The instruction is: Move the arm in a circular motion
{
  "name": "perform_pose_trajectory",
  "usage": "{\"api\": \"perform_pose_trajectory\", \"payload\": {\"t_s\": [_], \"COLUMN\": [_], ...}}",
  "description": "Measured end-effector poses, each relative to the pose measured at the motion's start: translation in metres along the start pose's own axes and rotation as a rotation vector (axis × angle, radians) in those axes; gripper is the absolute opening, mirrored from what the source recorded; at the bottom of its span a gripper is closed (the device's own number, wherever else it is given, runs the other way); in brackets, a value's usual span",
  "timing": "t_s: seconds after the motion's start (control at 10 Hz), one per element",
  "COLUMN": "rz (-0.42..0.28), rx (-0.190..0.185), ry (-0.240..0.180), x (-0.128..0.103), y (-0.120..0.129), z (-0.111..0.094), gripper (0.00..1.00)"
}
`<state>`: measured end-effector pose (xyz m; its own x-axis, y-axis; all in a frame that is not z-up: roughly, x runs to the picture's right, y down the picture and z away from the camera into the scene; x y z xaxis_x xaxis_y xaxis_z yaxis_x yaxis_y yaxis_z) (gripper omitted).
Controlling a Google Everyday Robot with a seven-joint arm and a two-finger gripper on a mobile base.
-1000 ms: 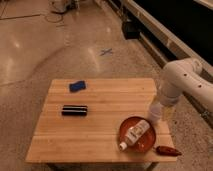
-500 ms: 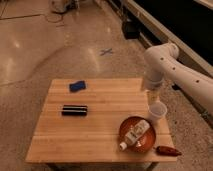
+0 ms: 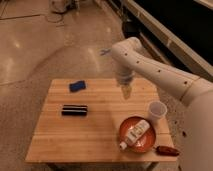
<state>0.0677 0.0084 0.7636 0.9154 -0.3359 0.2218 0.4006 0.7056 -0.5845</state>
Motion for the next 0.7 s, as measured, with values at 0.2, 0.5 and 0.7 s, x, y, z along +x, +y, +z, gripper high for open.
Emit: {"api": "perform_pose_trajectory", "payload": {"t_s": [0.2, 0.5, 0.7], "rz": [-0.092, -0.260, -0.365], "rx": [0.001, 0.010, 0.006], "ry": [0.005, -0.021, -0.048], "x": [-0.052, -0.127, -0.161], "y": [-0.004, 0.022, 0.056], "z": [-0.004, -0.012, -0.014], "gripper": [0.65, 0.65, 0.65]}}
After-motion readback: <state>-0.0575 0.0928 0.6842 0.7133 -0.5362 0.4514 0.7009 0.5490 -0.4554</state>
